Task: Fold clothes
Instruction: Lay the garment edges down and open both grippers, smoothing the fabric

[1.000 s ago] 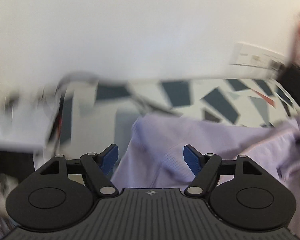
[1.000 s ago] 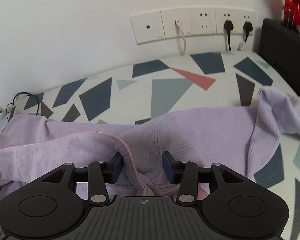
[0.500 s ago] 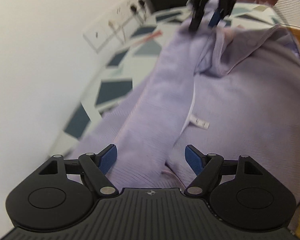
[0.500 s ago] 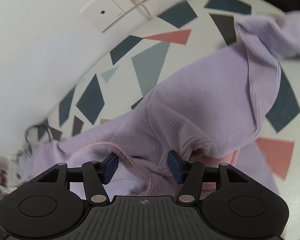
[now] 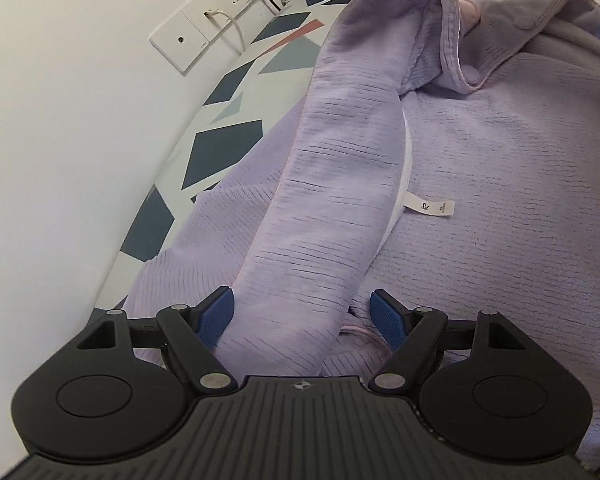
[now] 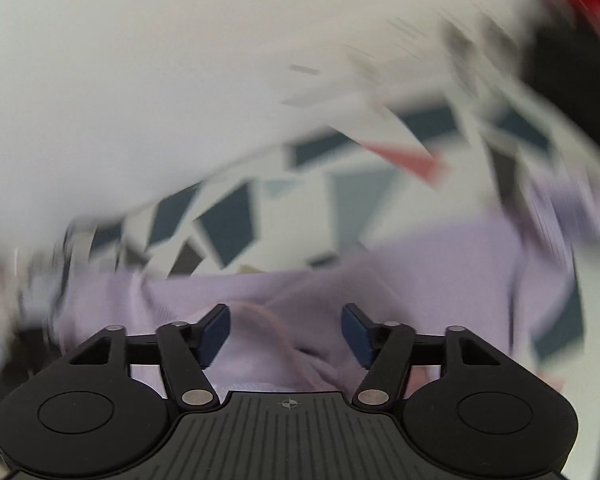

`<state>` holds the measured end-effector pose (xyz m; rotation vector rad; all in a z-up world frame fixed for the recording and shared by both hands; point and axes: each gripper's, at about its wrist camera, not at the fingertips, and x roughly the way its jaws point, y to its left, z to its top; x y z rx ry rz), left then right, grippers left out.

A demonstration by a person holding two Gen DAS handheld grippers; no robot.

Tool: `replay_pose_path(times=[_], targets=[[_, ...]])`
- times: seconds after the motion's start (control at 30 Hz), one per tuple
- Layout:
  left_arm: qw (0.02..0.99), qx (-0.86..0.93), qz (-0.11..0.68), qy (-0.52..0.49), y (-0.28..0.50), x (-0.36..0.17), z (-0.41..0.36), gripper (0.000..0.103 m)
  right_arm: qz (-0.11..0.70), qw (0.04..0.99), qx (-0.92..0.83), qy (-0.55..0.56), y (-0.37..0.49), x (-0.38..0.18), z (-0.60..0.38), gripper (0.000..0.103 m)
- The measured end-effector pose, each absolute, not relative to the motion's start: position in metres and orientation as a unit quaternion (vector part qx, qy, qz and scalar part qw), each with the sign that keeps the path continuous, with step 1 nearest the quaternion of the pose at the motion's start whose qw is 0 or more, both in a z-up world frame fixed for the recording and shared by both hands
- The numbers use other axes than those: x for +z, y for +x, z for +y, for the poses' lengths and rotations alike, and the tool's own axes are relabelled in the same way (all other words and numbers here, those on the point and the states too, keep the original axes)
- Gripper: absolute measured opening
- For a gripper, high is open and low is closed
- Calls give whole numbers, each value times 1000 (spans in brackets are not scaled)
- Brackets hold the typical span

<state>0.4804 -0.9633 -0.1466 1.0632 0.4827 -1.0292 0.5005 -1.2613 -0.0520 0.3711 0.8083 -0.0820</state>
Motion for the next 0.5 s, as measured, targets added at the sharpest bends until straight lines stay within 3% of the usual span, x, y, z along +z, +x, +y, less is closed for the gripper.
replay_pose_path(times=[0.3, 0.43, 0.5], targets=[[700, -472, 204, 495, 479, -150, -963, 77, 390, 886, 92, -233, 518, -97, -1146, 62], [690, -478, 198, 506, 480, -152, -963, 78, 383, 851, 102, -344, 512, -126, -1127, 62], [683, -481, 197, 513, 480, -152, -964, 78, 383, 850, 102, -348, 513, -130, -1127, 63]])
